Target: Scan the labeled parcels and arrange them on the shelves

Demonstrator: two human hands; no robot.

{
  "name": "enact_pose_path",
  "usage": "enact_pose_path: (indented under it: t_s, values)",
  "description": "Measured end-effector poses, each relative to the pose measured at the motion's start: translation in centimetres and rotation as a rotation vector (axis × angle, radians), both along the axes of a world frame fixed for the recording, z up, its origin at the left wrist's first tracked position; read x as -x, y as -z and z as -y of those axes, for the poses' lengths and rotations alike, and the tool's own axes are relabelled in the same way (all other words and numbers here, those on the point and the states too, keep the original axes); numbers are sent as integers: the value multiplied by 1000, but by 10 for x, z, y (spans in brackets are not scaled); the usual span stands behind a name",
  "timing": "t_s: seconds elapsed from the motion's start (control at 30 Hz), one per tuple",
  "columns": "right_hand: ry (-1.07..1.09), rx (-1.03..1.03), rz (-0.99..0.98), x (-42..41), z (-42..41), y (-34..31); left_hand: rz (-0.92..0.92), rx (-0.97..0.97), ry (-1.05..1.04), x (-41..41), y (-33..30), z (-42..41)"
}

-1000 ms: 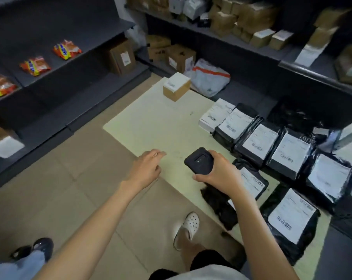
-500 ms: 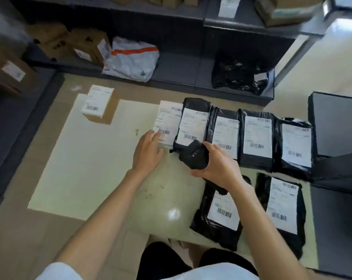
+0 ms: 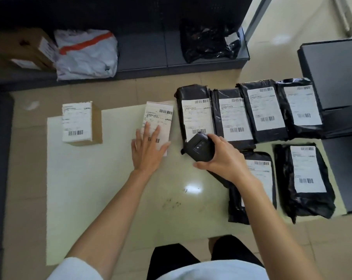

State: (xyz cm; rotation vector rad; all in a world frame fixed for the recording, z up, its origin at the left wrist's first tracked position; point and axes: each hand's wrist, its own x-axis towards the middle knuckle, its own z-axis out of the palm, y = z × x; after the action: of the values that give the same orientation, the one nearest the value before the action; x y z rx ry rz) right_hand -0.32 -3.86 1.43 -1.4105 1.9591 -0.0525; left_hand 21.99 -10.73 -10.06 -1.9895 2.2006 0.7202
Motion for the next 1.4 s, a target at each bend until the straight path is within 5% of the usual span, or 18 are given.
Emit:
enact_pose_path:
  t_s: [0.37,0.57,0.87,1.13,1.4]
  values:
    - [44,87,49,-72,-8,-8,-69,22,-63,-81,3,-13]
    - [54,130,29,-85,-20,-21,-288,-76,-389,-95,-8,-13]
    - [87,220,-16,-110,-22,-70,-413,282,-188,-106,-80,13]
    - [118,418,-67,-110,-18,-130,-330,675,185,-80,-182,52]
    - [143,544,-99,-99,-31,-158,-299,766,315,-58,-215,51]
